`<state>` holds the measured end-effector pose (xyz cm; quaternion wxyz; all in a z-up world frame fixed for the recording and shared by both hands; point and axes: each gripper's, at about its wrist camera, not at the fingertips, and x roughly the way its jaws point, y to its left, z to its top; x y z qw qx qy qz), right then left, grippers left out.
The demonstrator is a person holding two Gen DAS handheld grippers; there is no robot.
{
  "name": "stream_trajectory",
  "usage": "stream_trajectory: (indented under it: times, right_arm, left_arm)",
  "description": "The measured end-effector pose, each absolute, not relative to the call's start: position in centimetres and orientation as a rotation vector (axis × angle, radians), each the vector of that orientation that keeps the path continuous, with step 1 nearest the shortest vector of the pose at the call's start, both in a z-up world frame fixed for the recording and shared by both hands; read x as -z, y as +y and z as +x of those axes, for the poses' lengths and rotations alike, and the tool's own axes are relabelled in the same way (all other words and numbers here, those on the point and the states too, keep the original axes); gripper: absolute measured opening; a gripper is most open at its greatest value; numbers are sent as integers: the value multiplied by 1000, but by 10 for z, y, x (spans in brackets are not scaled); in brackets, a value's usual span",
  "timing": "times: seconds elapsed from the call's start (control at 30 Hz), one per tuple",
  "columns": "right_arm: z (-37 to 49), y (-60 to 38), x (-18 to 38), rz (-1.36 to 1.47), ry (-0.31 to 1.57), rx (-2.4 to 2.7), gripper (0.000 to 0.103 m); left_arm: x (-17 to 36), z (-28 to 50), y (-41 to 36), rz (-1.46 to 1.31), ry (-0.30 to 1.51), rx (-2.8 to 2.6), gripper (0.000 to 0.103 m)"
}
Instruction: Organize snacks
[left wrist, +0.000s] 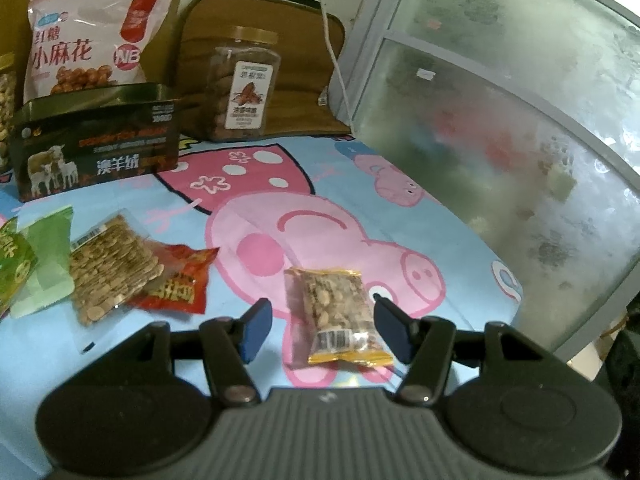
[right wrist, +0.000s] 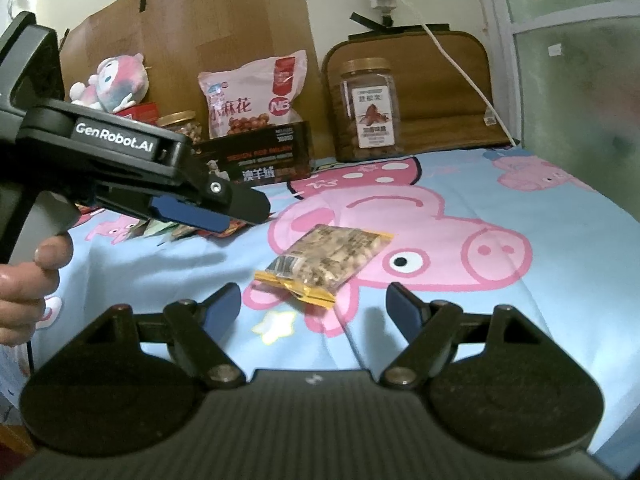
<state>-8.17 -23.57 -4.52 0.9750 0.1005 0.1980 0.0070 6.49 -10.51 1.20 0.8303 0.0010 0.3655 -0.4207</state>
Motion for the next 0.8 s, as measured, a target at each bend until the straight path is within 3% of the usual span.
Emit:
stream_trajectory:
  times: [0.8]
  right_arm:
    - [-80, -222, 42, 159, 401, -37, 81]
  left_arm:
    - [-14, 66, -88, -29, 766, 881, 58]
